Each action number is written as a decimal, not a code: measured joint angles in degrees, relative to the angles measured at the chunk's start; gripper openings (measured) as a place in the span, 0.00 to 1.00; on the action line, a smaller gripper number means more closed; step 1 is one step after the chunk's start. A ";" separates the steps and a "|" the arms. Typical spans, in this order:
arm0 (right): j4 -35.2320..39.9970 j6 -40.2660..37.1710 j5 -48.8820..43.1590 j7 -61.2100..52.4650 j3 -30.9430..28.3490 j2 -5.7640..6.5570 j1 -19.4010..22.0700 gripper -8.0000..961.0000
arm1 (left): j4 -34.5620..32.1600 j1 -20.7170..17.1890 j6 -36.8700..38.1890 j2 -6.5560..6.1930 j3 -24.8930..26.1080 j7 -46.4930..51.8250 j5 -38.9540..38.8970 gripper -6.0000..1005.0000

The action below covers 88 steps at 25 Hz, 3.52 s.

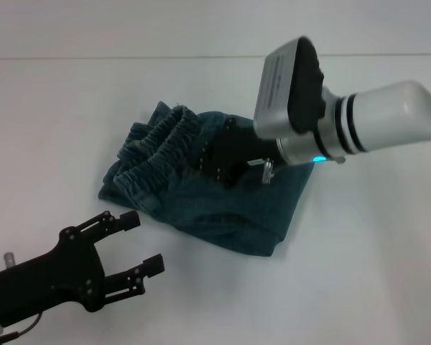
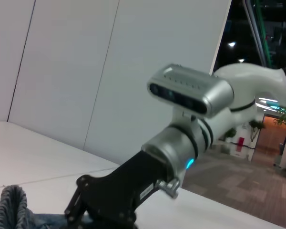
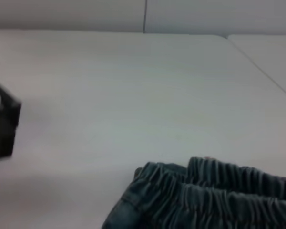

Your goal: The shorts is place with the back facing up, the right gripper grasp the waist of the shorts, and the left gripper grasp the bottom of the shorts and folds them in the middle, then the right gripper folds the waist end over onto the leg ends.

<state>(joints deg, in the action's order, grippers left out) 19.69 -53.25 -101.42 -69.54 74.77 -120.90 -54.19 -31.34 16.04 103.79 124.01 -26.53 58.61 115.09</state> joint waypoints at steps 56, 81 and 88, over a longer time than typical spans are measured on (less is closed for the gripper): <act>-9.32 18.02 14.21 -0.48 6.89 -0.66 -6.46 0.11 | 5.60 9.02 -0.11 0.18 -0.57 -0.50 -0.62 0.84; 39.21 -35.08 7.34 -7.98 -15.46 1.38 46.40 0.28 | 8.79 11.78 -6.88 -0.10 -0.51 0.65 -2.65 0.85; 38.49 -50.62 -5.97 -2.18 -33.15 1.38 49.01 0.62 | 4.62 14.52 -8.92 -2.52 -8.26 13.58 0.74 0.85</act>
<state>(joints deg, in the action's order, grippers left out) 58.18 -103.86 -107.39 -71.72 41.62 -119.52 -5.17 -26.72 30.56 94.88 121.50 -34.78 72.18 115.84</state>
